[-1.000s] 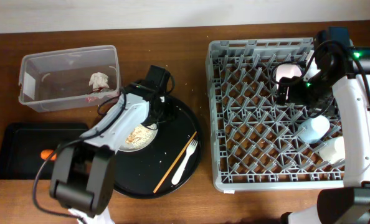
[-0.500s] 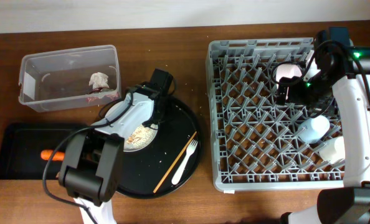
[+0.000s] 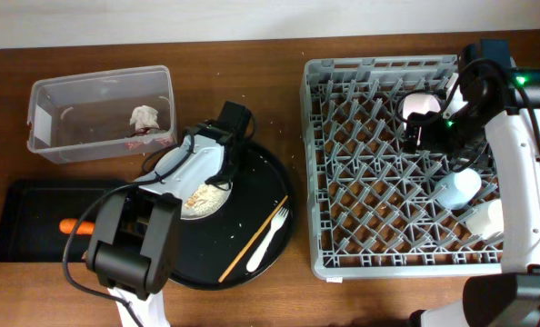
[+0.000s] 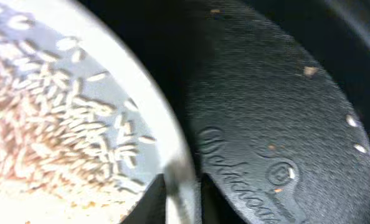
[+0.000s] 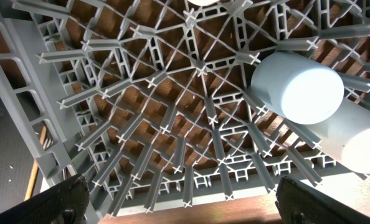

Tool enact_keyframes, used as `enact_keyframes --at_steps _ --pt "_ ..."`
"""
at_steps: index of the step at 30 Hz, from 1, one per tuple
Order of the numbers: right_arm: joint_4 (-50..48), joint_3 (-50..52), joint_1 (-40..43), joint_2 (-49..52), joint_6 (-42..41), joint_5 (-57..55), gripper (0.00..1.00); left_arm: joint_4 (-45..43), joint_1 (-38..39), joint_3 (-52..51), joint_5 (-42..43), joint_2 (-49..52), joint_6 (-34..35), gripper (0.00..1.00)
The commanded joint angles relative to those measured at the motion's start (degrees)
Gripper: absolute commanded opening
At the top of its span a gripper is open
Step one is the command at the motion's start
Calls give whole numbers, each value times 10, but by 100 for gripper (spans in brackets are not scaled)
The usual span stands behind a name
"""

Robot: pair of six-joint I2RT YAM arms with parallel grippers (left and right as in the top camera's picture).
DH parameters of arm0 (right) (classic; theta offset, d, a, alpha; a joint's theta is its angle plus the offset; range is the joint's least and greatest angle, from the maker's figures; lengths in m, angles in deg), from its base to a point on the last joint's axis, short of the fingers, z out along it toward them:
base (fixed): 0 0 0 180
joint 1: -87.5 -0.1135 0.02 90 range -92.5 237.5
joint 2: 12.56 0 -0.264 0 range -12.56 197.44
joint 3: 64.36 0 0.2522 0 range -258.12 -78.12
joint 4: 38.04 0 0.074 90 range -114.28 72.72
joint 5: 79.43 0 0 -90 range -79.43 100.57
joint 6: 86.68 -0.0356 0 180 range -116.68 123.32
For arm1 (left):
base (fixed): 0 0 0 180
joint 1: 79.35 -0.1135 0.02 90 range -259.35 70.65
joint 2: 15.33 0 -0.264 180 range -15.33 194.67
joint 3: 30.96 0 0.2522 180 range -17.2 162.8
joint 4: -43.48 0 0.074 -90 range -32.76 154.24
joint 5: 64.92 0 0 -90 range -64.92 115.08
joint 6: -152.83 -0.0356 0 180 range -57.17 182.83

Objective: Sort waste into correct bins and load items into the dishwasher rack
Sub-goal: 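Lift the white plate by its rim with the left gripper, then tilt the plate over the black baking tray to dump rice and shells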

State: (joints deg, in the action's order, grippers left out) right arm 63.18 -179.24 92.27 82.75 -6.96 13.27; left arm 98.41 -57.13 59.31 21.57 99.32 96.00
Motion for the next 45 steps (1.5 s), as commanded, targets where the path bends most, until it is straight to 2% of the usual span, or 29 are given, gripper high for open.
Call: enact_keyframes --at_steps 1,4,13,23,34,40,45 --pt "2 1 -3 -1 4 4 99 18 0 -4 7 8 2 8" --pt "2 1 -3 -1 4 4 98 42 0 -4 7 8 2 1" --pt "2 1 -3 -1 4 3 98 108 0 0 7 6 -12 1" --pt "2 1 -3 -1 4 3 98 204 0 65 -16 -49 -20 1" --pt "2 1 -3 -1 4 4 99 286 0 75 -62 -98 -20 1" --pt "2 1 -3 -1 4 4 98 357 0 136 -106 -102 -20 1" --pt "2 1 -3 -1 4 3 99 395 -51 175 -124 -102 -20 1"
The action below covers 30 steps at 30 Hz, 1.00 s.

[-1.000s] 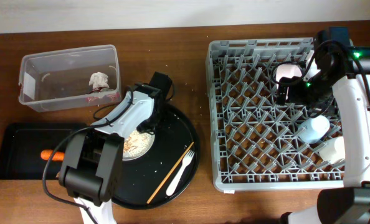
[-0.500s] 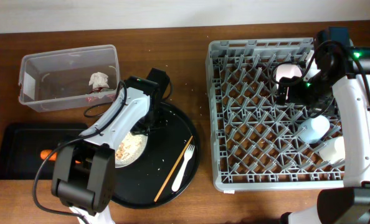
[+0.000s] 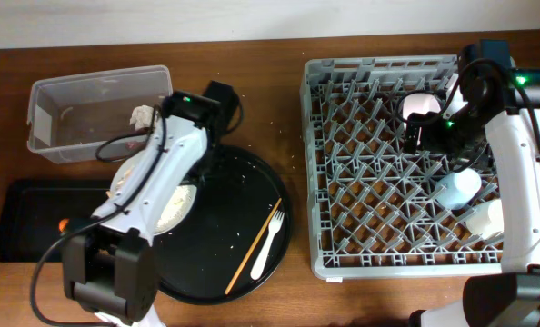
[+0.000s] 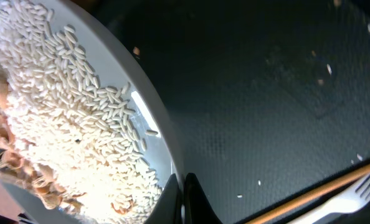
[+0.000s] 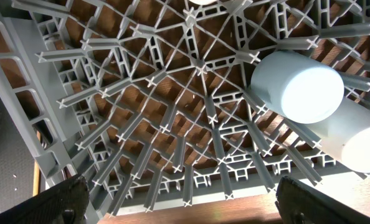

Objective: Sort waste into correct bins and load items into the dishwasher rack
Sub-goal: 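Tilt the plate over the black baking tray to dump rice and shells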

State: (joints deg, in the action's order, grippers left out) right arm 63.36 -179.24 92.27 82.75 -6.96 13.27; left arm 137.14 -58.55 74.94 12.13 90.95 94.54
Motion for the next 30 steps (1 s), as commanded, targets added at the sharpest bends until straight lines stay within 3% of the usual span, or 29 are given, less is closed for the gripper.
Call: enact_keyframes --at_steps 1,8,18,23,30 --pt "1 1 -3 -1 4 3 98 8 -49 19 -29 -19 -12 0" --pt "1 1 -3 -1 4 3 98 -15 -163 19 -20 -19 -73 0" --pt "1 1 -3 -1 4 3 98 -57 -321 19 243 -19 -259 0" --pt "0 1 -3 -1 5 1 98 -50 -375 19 333 -33 -305 0" --pt "1 1 -3 -1 4 1 98 -51 -394 19 369 -80 -305 0"
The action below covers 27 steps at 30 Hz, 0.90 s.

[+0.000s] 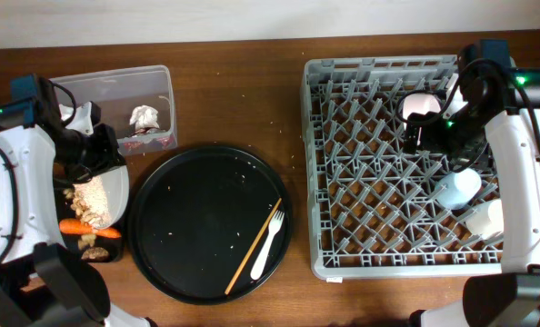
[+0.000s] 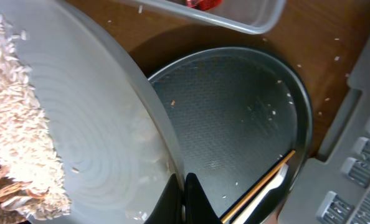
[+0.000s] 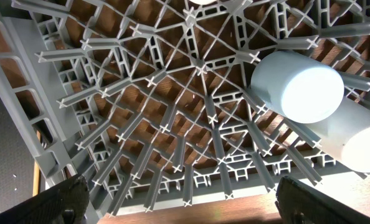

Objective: Sort waste into correct bins and load items into the dishwasher rack
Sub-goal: 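Tilt the plate over the black baking tray to dump rice and shells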

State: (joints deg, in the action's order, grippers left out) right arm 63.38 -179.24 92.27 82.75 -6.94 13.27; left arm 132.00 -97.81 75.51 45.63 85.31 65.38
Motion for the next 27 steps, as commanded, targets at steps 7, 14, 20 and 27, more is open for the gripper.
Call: enact_keyframes --at_steps 7,14,20,27 --pt "5 1 -3 -1 4 1 98 12 -1 13 72 -23 -13 0" --pt "6 1 -3 -1 4 1 98 23 -18 12 73 -23 -13 1" --pt "9 1 -3 -1 4 1 98 45 -48 11 114 -23 -49 0" --pt "15 1 -3 -1 4 1 98 64 -105 -6 214 -23 -132 0"
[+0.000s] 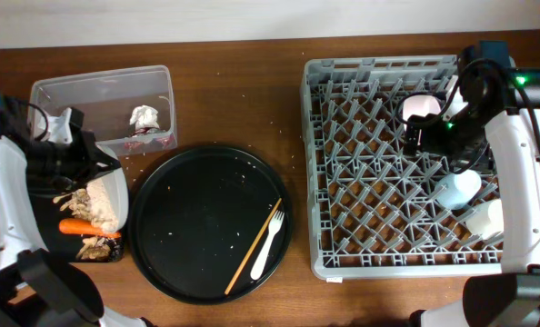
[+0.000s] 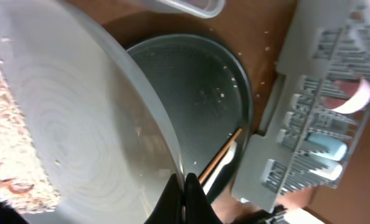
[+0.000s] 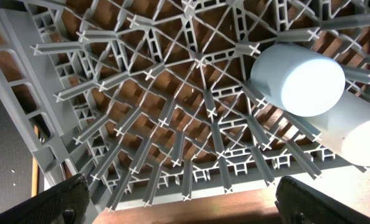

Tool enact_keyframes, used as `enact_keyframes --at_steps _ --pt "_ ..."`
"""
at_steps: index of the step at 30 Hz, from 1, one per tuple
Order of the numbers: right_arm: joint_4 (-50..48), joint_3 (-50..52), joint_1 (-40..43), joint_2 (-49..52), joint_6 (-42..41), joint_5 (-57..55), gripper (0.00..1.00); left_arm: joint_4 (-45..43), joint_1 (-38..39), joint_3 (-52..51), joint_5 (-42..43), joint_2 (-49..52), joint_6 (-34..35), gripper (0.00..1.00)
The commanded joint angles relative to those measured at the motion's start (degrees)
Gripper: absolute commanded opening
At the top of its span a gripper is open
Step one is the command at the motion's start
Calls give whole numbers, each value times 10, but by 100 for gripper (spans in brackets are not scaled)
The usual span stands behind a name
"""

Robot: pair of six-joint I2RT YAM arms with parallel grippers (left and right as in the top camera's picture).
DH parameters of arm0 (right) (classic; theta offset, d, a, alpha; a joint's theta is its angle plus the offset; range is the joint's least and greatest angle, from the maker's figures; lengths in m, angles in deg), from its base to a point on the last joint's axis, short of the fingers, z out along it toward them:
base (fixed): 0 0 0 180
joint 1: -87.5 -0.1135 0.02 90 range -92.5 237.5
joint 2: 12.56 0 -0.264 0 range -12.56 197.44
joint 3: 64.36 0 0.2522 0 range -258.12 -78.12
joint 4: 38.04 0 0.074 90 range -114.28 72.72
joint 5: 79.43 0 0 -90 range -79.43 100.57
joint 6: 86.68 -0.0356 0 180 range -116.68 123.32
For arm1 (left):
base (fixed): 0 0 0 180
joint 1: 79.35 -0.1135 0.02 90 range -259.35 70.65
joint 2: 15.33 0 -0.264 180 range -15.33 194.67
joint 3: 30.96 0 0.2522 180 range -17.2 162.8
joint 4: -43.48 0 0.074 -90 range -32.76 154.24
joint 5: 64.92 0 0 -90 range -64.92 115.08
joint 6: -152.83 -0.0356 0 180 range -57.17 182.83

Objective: Sort waste into correct bins and load items into the dishwasher rack
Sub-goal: 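Tilt the plate over the black baking tray to dump rice and shells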

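My left gripper [image 2: 185, 190] is shut on the rim of a white plate [image 2: 79, 124], which it holds tilted over the black bin [image 1: 25, 195] at the left. Rice [image 2: 10, 143] clings to the plate's low side. Rice, scraps and a carrot [image 1: 81, 227] lie in the bin under the plate [image 1: 111, 202]. A white fork [image 1: 263, 243] and a chopstick [image 1: 252, 242] rest on the round black tray [image 1: 197, 227]. My right gripper [image 3: 191, 199] hangs open over the grey dish rack [image 1: 343, 163], with nothing between its fingers.
A clear plastic bin [image 1: 102, 91] with a crumpled tissue [image 1: 145, 115] stands behind the black bin. In the rack lie two pale cups [image 3: 297, 78] [image 3: 359, 137] and a pink-and-white cup [image 1: 420, 106]. Crumbs dot the wooden table.
The plate is tipped more steeply over the black bin and more of the food lies in the bin. The right gripper shifted only slightly above the rack.
My left gripper was shut on the plate's rim on the round tray. Then the plate was lifted at the tray's left edge. Then it was over the black bin with food dropping. Now it tilts steeper there. The right gripper stayed open over the rack.
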State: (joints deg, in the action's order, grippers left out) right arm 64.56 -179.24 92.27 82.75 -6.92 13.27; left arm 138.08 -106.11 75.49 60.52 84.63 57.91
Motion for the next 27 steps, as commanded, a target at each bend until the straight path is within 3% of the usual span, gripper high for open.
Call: enact_keyframes --at_steps 1,10,16,27 --pt "3 1 -3 -1 4 1 99 5 -28 -12 80 -16 -71 1" --pt "5 1 -3 -1 4 1 98 12 -135 -91 218 -16 -156 0" --pt "5 1 -3 -1 4 1 98 75 -177 -92 332 -16 -271 0" --pt "5 1 -3 -1 4 1 98 90 -179 -92 338 -16 -290 0"
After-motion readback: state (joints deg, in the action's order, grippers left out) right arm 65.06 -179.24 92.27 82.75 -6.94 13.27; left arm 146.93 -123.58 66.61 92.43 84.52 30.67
